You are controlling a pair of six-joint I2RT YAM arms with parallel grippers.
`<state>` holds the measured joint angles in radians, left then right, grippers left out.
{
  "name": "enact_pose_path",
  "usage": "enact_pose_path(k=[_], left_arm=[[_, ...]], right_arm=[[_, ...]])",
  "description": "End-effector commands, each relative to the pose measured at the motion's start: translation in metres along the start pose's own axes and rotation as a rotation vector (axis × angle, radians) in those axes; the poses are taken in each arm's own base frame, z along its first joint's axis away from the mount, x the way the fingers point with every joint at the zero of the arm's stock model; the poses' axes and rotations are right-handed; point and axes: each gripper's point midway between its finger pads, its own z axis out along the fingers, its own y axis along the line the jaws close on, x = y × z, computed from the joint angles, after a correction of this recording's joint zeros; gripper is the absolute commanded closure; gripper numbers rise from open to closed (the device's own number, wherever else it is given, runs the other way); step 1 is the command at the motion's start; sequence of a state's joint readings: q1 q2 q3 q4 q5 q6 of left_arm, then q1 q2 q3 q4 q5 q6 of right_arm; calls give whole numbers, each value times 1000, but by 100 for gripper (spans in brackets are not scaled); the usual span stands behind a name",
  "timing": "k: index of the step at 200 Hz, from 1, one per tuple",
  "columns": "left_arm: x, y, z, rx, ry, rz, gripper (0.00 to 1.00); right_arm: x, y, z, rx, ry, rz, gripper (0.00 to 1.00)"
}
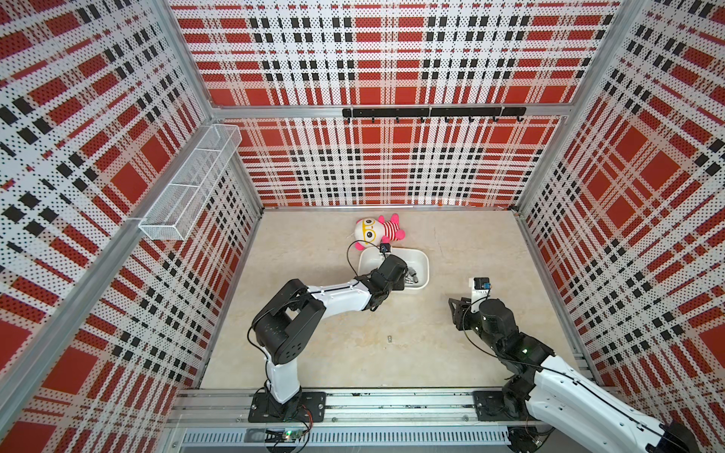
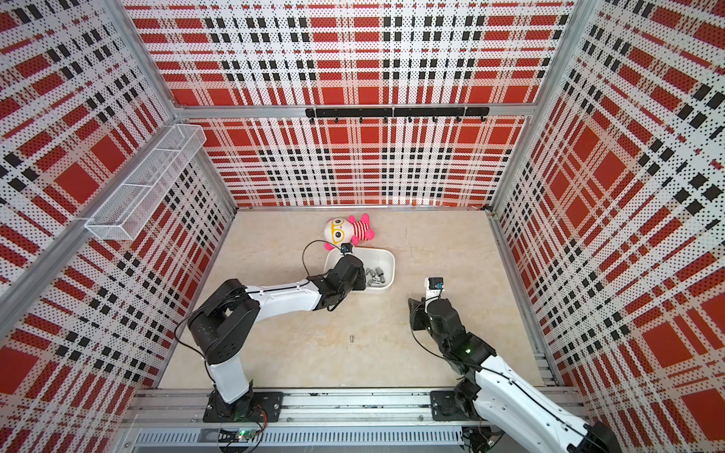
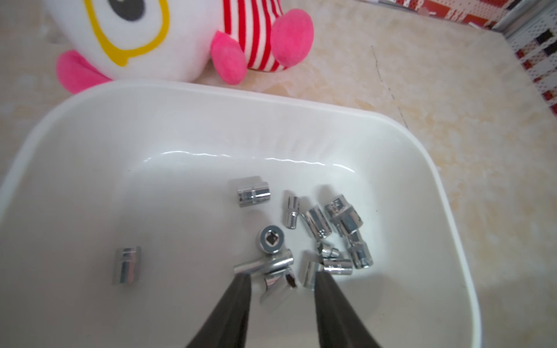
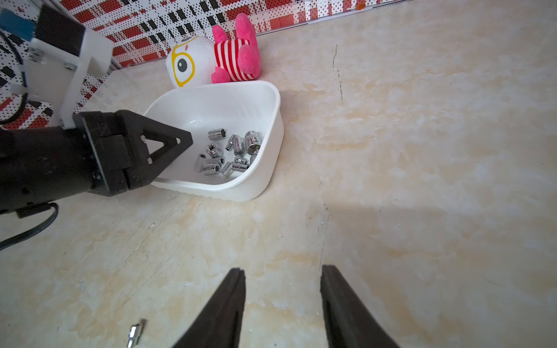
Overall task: Put the socket on the desktop into the storage box
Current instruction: Place the socket head in the storage box.
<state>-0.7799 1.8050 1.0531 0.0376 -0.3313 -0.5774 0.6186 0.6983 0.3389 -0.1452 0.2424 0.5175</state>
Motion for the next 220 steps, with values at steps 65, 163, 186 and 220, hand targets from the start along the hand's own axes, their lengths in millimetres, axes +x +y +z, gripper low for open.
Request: enact_pose_path(k=[65,163,186,220], left_arm=[[-58,-10,-118,166,-271,-26,40],[20,85,-201,342,-506,-234,32],[15,95,-209,339,-572,-259,31],[13,95,-213,343,-588,-244,31]], right_arm=[[4,1,2,-13,10,-6,52],[5,-4,2,18,14,-15,52],[3,-1,0,1,3,-9,52],[-5,5,-10,-38,-16,14,52]])
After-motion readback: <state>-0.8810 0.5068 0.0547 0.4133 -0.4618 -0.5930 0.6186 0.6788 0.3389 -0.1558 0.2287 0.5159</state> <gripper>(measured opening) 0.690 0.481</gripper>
